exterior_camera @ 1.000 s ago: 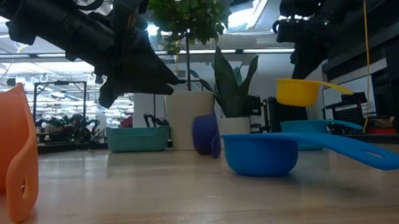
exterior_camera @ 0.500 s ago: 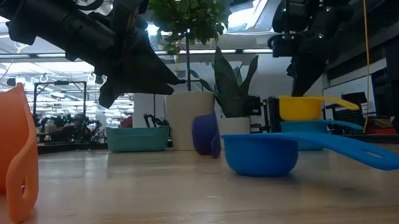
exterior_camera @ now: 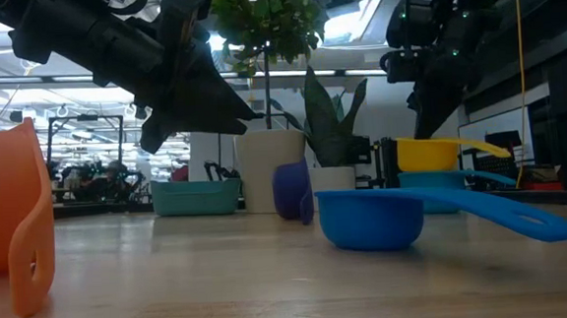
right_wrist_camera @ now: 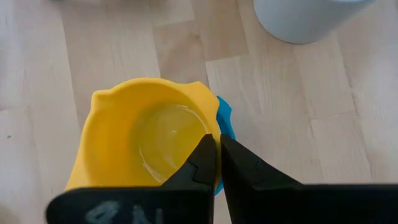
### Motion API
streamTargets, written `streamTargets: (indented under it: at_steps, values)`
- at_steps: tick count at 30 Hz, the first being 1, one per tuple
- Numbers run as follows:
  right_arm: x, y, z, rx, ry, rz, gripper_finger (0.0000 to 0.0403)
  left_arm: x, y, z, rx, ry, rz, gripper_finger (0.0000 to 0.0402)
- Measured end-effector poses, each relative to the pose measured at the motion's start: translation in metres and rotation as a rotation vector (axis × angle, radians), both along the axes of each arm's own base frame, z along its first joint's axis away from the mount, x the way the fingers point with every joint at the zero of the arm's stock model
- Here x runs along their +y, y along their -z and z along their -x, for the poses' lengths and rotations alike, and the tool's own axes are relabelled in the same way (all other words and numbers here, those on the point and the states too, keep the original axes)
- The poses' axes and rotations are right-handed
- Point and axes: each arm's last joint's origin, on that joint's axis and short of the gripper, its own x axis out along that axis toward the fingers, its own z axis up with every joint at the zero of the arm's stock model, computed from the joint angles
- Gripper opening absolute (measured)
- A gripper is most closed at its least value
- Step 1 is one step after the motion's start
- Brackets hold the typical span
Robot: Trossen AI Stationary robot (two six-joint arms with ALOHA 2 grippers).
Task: Nest measuring cups in basket
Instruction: Stack the yellow measuring cup on top of the top light blue measuring cup, then stack the blue measuring cup on top of the yellow measuring cup
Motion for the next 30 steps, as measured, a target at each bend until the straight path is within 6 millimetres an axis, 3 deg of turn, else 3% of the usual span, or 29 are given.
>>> streamTargets:
  at_steps: [8,20,30]
  values:
    - [-0.0027,0.0002,0.0011,0.038,0.043,0.082,0.0020,0.0000,0.0000,0.0000,0.000,0.000,0.000,0.0087]
    - [-0.0014,0.0002,0.0007,0.023,0.024,0.046,0.0083,0.0000,0.0001,0.0000,0.000,0.000,0.000,0.0087]
    - [-0.0015,0.0001,0.0007,0.023,0.025,0.046,0.0098,0.0001,0.0001,-0.0001,0.000,-0.001,0.000,0.0087]
